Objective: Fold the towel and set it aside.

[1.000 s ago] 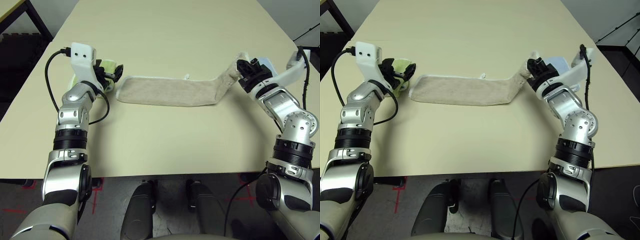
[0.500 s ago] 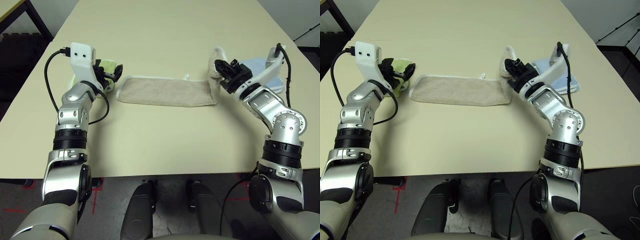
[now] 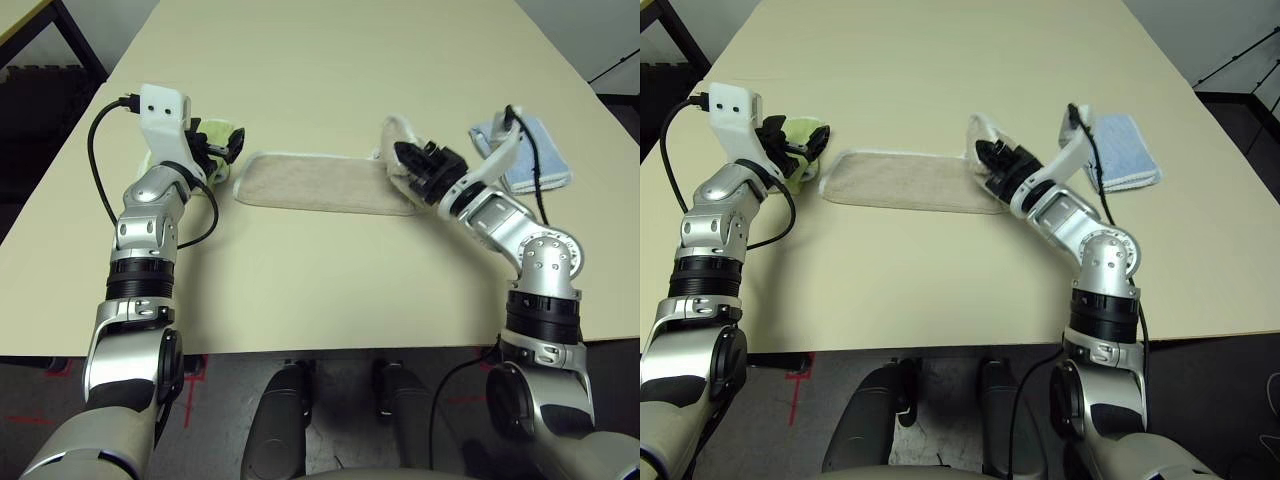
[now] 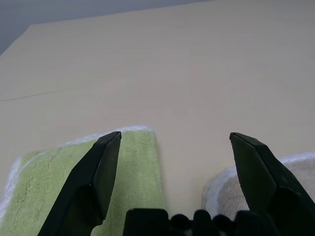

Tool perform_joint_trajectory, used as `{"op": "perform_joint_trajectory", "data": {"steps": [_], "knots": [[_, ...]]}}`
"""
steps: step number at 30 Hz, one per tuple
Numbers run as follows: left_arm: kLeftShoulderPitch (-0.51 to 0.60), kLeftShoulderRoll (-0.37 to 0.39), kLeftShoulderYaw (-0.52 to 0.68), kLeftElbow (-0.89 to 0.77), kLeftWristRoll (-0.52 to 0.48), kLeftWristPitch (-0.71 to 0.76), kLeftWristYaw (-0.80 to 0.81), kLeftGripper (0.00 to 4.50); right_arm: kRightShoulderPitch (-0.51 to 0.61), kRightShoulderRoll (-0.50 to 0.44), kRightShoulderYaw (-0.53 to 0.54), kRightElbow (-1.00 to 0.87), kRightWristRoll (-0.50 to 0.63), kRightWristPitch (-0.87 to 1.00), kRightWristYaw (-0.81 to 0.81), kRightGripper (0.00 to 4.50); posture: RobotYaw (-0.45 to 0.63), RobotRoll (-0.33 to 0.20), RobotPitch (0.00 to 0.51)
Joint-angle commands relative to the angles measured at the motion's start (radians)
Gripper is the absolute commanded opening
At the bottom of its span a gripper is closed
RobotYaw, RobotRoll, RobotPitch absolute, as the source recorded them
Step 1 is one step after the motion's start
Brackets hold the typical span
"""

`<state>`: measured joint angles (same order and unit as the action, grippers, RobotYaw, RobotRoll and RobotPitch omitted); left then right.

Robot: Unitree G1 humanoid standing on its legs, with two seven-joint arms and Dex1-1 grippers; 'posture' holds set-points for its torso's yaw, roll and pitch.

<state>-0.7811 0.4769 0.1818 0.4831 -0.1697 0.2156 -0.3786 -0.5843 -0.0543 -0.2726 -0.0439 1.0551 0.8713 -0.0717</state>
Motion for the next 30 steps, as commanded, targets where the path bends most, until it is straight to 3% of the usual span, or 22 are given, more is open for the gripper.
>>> {"op": "perform_joint_trajectory", "data": {"steps": [1,14,20,26,27,30], "knots": [[0.011,0.01,0.0,-0.01,0.009,-0.004,0.002,4.5,0.014,0.023,0.027,0.011,-0.025,-0.002,0.017,0.03,0.1,0.0,0.163],[0.019,0.018,0.001,-0.026,0.011,0.002,0.005,4.5,0.009,0.067,0.049,0.095,-0.121,-0.022,0.03,0.03,0.12,0.0,0.165],[0.021,0.016,0.002,-0.029,0.012,0.004,0.004,4.5,0.005,0.062,0.028,0.133,-0.179,-0.053,0.006,1.93,0.12,0.0,0.165],[0.017,0.011,-0.001,-0.02,0.013,-0.002,0.003,4.5,-0.004,0.062,0.022,0.124,-0.184,-0.043,0.021,4.22,0.11,0.0,0.161],[0.016,0.011,-0.001,-0.019,0.013,-0.003,0.002,4.5,-0.009,0.063,0.022,0.12,-0.179,-0.039,0.024,4.47,0.11,0.0,0.159],[0.012,0.01,-0.001,-0.012,0.014,-0.007,0.002,4.5,-0.023,0.061,0.028,0.105,-0.169,-0.023,0.039,4.47,0.11,0.0,0.157]]}}
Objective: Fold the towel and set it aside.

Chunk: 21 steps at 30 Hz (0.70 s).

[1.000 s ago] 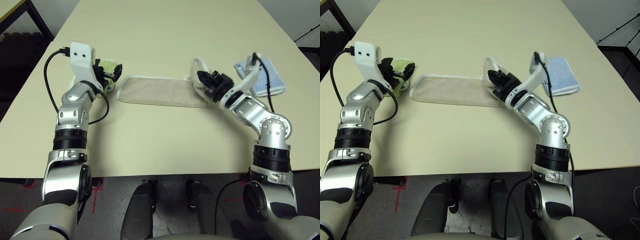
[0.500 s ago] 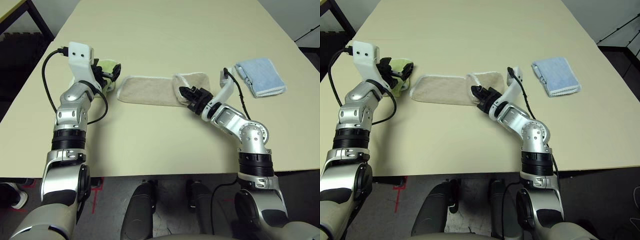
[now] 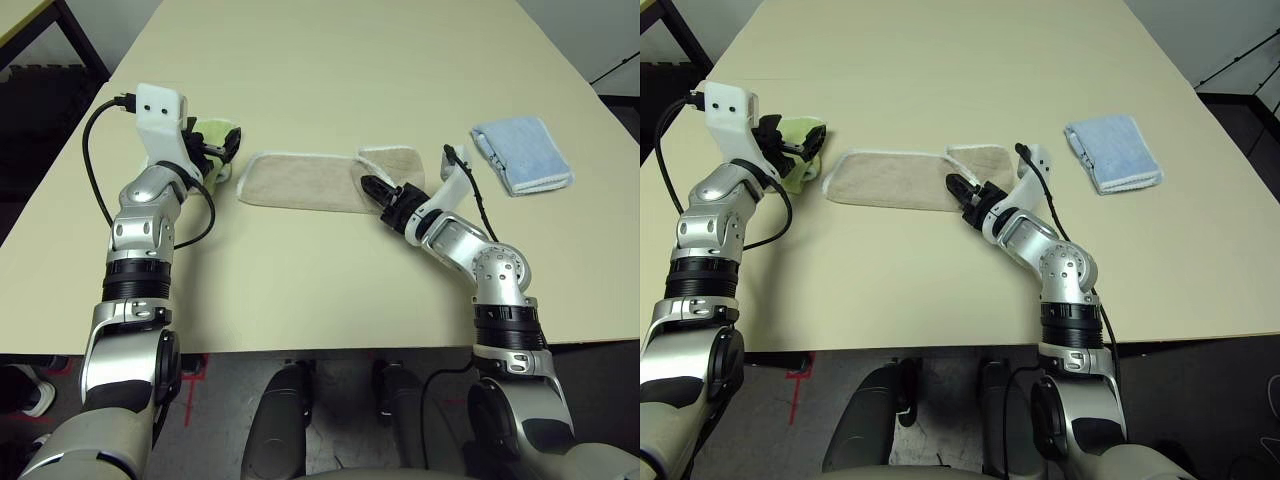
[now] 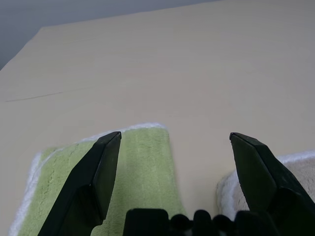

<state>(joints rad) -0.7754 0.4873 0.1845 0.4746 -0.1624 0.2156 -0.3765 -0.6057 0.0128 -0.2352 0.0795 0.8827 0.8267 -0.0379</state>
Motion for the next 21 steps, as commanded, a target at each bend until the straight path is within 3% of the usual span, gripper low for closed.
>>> {"op": "perform_joint_trajectory", "data": {"steps": [1,14,17,21], "knots": [[0.005,0.0,-0.004,-0.001,0.007,-0.009,-0.001,4.5,-0.006,-0.008,-0.007,-0.023,0.007,0.027,0.011,4.47,0.11,0.0,0.155],[-0.005,-0.01,-0.007,0.011,0.008,-0.019,0.003,4.5,-0.112,-0.003,-0.037,-0.117,0.172,0.151,0.014,4.47,0.11,0.0,0.148],[-0.008,-0.012,-0.007,0.012,0.008,-0.021,0.004,4.5,-0.123,-0.015,-0.022,-0.102,0.115,0.108,0.012,4.47,0.11,0.0,0.147],[-0.006,-0.009,-0.004,0.011,0.008,-0.022,0.005,4.5,-0.137,-0.07,0.014,-0.003,-0.06,-0.004,0.013,4.47,0.11,0.0,0.146]]}}
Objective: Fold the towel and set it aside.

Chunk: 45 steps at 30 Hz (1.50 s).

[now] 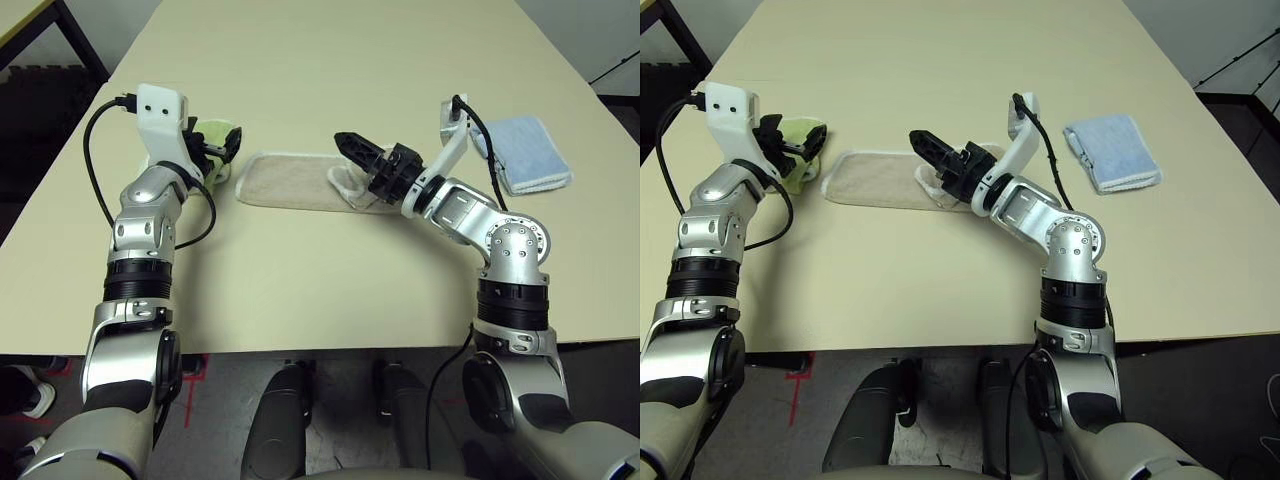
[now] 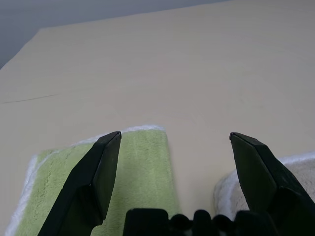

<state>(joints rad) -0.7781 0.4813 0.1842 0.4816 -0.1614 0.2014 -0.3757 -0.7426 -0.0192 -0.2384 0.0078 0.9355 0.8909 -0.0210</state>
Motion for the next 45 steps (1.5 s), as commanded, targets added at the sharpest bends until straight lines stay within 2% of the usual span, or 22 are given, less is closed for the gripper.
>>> {"op": "perform_joint_trajectory", "data": {"steps": [1,7,19,24,31,35,45], "knots": [[-0.004,-0.003,-0.004,0.005,0.007,-0.008,0.005,4.5,-0.001,-0.048,0.025,0.089,-0.134,-0.081,0.009,4.47,0.11,0.0,0.145],[-0.005,-0.005,-0.006,0.001,0.007,-0.006,0.007,4.5,0.005,-0.093,0.092,0.193,-0.293,-0.136,0.048,4.47,0.11,0.0,0.145],[0.002,-0.013,-0.006,-0.008,0.005,-0.005,0.015,4.5,0.057,-0.081,0.149,0.22,-0.418,-0.131,0.131,4.47,0.11,0.0,0.145],[0.005,-0.013,-0.003,-0.01,0.004,-0.005,0.017,4.5,0.012,-0.067,0.086,0.208,-0.402,-0.149,0.125,4.47,0.12,0.0,0.144],[0.004,-0.015,-0.003,-0.011,0.003,-0.005,0.02,4.5,0.001,-0.037,0.072,0.088,-0.337,-0.084,0.161,4.47,0.12,0.0,0.144],[-0.001,-0.015,-0.004,-0.004,0.004,-0.007,0.017,4.5,0.014,-0.006,0.094,0.055,-0.308,-0.033,0.182,4.47,0.11,0.0,0.143],[0.001,-0.006,-0.001,-0.009,0.004,-0.007,0.014,4.5,0.024,0.043,0.141,0.126,-0.34,0.014,0.185,4.47,0.13,0.0,0.141]]}}
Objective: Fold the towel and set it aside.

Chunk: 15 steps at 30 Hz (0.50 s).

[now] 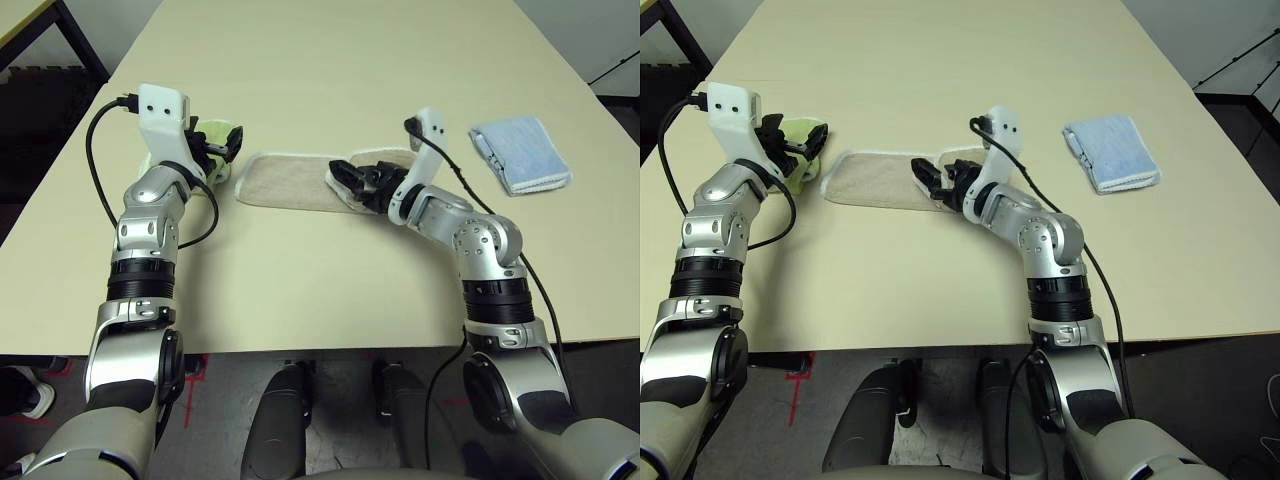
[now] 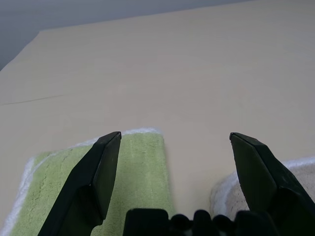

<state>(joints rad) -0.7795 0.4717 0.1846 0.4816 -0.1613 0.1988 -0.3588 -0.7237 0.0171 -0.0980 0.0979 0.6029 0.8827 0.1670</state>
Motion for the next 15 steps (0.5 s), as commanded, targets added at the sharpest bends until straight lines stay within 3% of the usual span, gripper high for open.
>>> {"op": "perform_joint_trajectory", "data": {"steps": [1,15], "knots": [[0.005,0.005,-0.001,-0.012,0.004,-0.003,-0.003,4.5,0.004,0.009,0.0,0.044,-0.009,0.024,-0.004,4.47,0.13,0.0,0.141],[0.015,0.011,0.0,-0.027,0.004,0.003,-0.003,4.5,-0.064,0.03,-0.023,0.16,-0.018,-0.006,0.037,4.47,0.15,0.0,0.143]]}}
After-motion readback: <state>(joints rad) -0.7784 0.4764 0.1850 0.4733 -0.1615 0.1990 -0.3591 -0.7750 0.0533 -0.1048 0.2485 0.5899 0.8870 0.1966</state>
